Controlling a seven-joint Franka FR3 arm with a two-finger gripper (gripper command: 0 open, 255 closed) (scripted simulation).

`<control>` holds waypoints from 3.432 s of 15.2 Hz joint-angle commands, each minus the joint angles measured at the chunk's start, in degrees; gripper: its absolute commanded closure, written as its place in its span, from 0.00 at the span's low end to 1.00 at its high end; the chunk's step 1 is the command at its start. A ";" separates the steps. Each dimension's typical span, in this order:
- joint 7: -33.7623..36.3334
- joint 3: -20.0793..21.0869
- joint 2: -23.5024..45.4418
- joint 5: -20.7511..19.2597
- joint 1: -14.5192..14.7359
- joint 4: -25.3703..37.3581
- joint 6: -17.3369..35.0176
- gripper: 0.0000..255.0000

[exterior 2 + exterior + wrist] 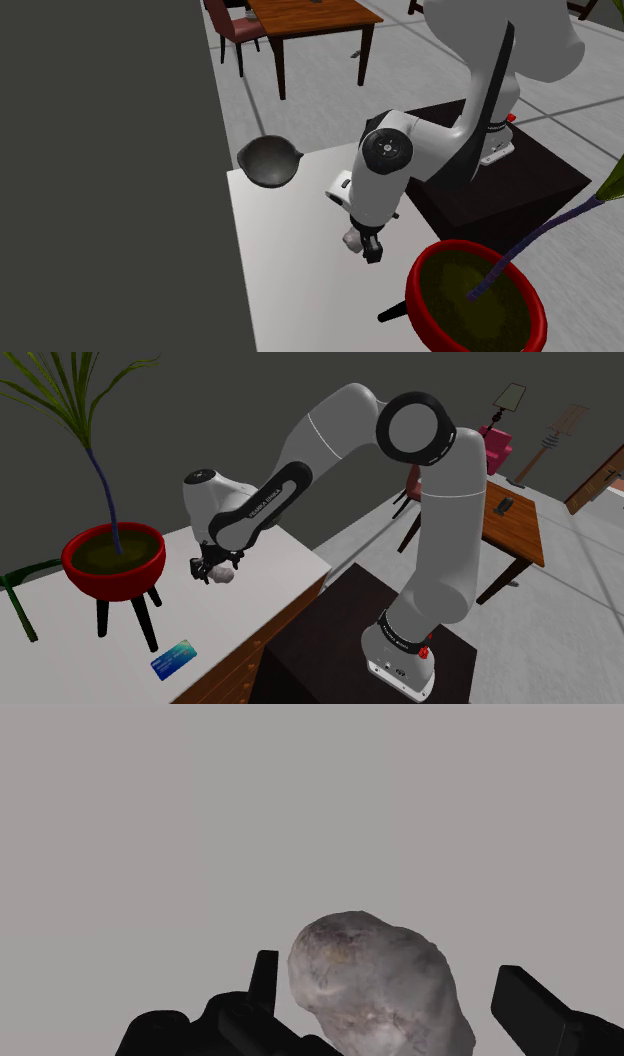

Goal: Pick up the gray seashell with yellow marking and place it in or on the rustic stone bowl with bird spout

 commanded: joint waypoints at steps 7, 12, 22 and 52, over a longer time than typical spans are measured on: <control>0.01 -0.01 0.02 -0.01 0.01 0.01 0.02 1.00; -0.03 0.00 0.01 0.00 -0.01 0.05 -0.02 1.00; -2.25 1.95 -5.10 3.06 -1.39 -0.48 -4.16 1.00; -29.82 6.54 -1.56 6.00 -10.86 -9.42 15.81 1.00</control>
